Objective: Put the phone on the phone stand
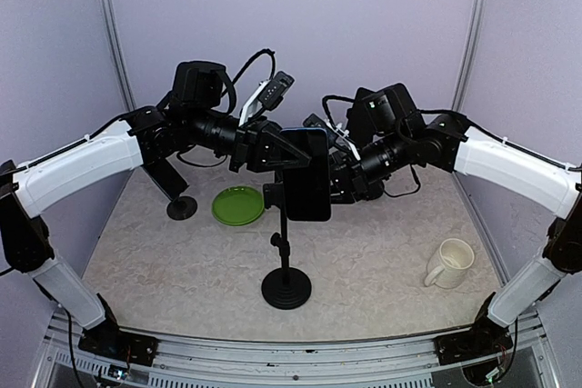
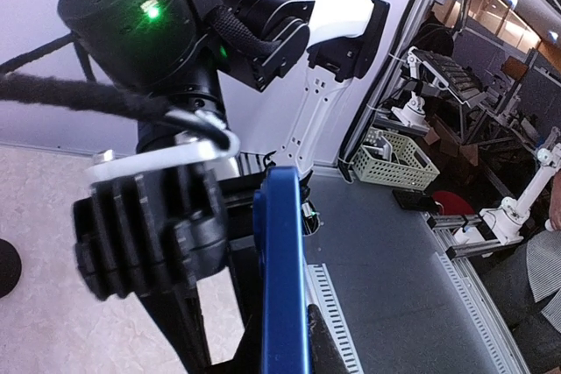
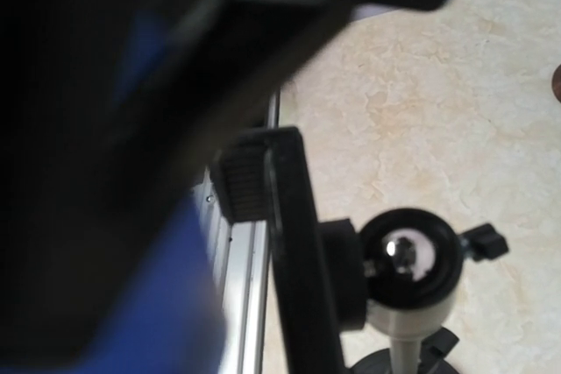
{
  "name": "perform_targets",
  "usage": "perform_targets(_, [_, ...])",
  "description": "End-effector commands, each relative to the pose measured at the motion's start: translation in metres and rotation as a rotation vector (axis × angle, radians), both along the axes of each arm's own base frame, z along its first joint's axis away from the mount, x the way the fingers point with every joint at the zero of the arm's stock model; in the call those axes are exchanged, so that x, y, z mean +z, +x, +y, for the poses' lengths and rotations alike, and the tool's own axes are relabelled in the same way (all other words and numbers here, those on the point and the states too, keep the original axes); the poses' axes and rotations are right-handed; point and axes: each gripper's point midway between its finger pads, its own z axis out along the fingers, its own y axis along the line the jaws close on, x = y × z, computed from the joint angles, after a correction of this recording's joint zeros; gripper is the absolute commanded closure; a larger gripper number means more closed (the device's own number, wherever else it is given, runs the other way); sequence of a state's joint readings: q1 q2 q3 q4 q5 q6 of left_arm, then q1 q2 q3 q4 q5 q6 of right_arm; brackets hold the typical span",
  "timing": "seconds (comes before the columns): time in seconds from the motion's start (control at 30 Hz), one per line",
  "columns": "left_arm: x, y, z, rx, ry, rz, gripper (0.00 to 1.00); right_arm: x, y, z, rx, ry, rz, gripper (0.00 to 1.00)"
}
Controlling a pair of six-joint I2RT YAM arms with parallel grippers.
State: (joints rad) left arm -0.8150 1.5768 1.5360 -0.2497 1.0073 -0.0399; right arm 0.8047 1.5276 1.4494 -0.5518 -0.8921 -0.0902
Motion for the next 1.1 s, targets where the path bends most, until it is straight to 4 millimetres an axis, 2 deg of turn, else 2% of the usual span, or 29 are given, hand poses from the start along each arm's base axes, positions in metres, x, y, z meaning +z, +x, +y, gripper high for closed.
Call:
perform_targets(0.0, [-0.005, 0.014, 0.008, -0.006, -0.014, -0.029, 1.0, 0.028, -0.013, 0.006, 0.078, 0.081, -0.036, 1.0])
perform_targets(0.13, [-0.009, 0.02, 0.009, 0.0, -0.014, -0.029, 1.0, 0.028, -0.015, 0.007, 0.088, 0.079, -0.029, 1.0])
perform_targets(0.47, [-0.028, 0.019, 0.006, 0.002, 0.03, -0.018, 1.0, 0.029, -0.016, 0.008, 0.089, 0.078, -0.029, 1.0])
perform_targets(0.63, [-0.035, 0.027, 0.018, 0.038, 0.051, -0.019, 1.0, 0.027, -0.017, 0.008, 0.093, 0.074, -0.021, 1.0])
perform_targets(1.07, [-0.049, 0.034, 0.035, 0.11, 0.104, 0.006, 1.0, 0.024, -0.018, 0.007, 0.083, 0.056, -0.016, 1.0])
